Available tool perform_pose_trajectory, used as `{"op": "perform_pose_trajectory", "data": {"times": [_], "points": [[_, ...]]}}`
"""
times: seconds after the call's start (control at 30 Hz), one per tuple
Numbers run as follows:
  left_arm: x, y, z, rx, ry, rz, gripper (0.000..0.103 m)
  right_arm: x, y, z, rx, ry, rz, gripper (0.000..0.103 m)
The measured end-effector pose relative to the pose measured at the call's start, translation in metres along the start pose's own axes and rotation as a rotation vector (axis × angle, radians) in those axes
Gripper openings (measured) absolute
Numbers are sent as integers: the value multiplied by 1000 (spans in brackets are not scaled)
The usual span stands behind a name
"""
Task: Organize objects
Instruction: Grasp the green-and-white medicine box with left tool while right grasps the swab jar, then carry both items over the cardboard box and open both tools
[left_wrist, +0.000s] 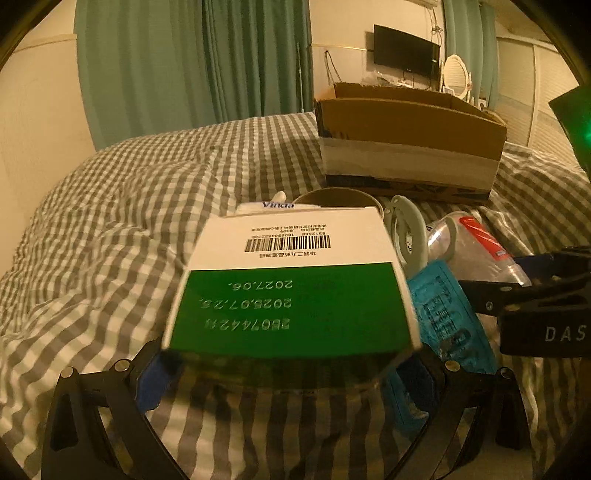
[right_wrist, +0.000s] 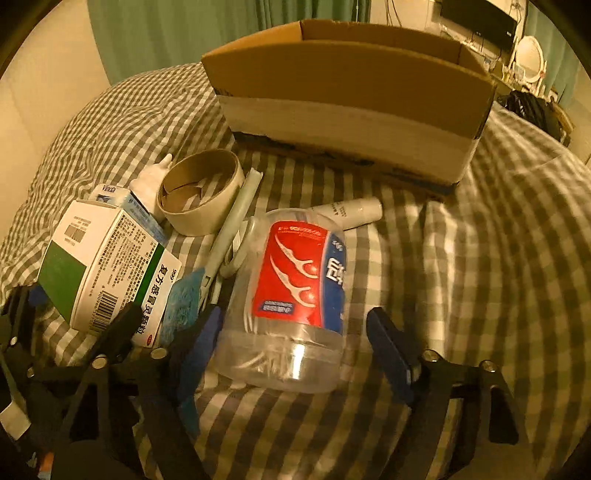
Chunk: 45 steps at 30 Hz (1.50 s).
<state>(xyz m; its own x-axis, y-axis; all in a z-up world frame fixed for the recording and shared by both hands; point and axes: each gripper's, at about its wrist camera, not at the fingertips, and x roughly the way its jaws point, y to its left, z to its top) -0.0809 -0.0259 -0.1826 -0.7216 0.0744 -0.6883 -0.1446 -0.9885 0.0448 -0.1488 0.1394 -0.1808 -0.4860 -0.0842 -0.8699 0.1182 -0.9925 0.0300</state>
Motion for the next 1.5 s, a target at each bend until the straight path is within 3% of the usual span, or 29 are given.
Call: {"op": "perform_pose_trajectory", "data": {"times": [0.07,0.17,0.37,0.63,0.87,1.1,1.27,1.4,1.5], "points": [[9,-1,-1,2,16,-8,103,2,2,-1,-9,3,16,66],[15,-3,-1,12,28,-23,103,-2,5,-4,-26,-7,3,66],[4,3,-1,-6,10,-69,94,-19,3,-11,-39,-28,0,65],[-50,-1,3,22,-32,-51,93,-72,-1,-17,-88,-153,-32,63],[-110,1,46,11,-128,-30,93,-128,0,-5,-92,-273,3,63],[-132,-7,107,55,-260,-51,93,-187,-5,47,-142,-412,10,63],[-118,-14,161,66,-320,-41,93,-219,-26,116,-165,-475,2,63],[-87,-18,206,35,-317,-64,93,-213,-46,168,-165,-499,-59,63],[-59,-25,228,23,-290,-72,93,-189,-59,196,-162,-469,-59,63]]}}
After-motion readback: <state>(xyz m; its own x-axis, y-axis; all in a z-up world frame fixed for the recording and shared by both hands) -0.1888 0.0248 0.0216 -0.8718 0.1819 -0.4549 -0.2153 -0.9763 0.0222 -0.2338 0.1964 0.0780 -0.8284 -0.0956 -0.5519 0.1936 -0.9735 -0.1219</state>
